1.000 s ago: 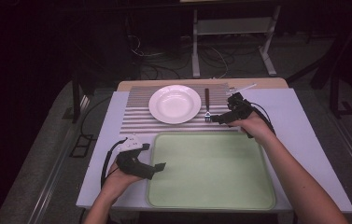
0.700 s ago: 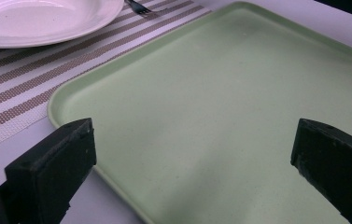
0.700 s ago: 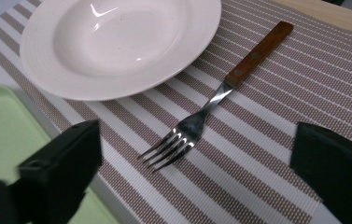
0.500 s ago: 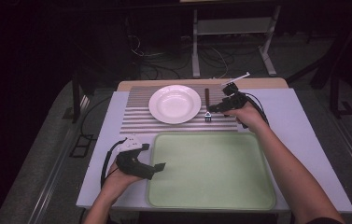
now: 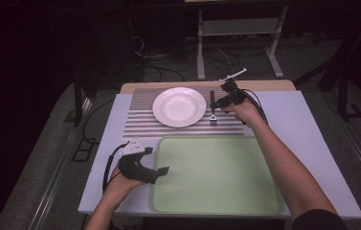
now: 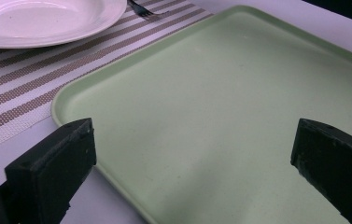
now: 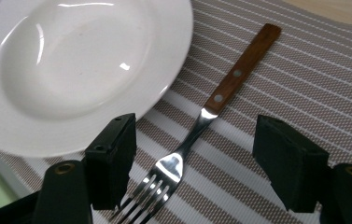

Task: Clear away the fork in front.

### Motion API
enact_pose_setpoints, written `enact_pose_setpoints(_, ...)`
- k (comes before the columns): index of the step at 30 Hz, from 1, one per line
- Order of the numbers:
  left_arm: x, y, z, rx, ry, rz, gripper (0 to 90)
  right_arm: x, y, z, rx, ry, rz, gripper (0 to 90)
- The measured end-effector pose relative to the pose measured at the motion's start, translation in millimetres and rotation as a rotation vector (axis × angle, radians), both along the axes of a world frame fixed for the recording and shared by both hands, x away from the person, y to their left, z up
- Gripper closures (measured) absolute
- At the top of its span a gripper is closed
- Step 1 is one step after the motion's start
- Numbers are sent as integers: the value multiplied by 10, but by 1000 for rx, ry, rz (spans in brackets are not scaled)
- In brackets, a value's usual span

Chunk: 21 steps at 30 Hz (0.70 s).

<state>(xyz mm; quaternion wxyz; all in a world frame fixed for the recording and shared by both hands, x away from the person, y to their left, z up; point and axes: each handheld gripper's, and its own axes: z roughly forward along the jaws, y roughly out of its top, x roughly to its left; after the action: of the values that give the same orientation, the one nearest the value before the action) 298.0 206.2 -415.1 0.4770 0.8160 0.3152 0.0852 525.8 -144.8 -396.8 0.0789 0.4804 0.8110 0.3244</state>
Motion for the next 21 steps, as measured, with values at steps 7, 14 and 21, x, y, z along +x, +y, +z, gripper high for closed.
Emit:
enact_pose_setpoints(7,-2,8,-1,-4,2,3,0,186,47,-11,-46,47,-43,397)
enact_pose_setpoints(14,1,5,-4,-7,4,0,0,385,137,-77,-88,137,-93,483)
enact_pose_setpoints(21,-7,8,-2,-2,-1,0,0,548,257,-136,-131,171,-104,510)
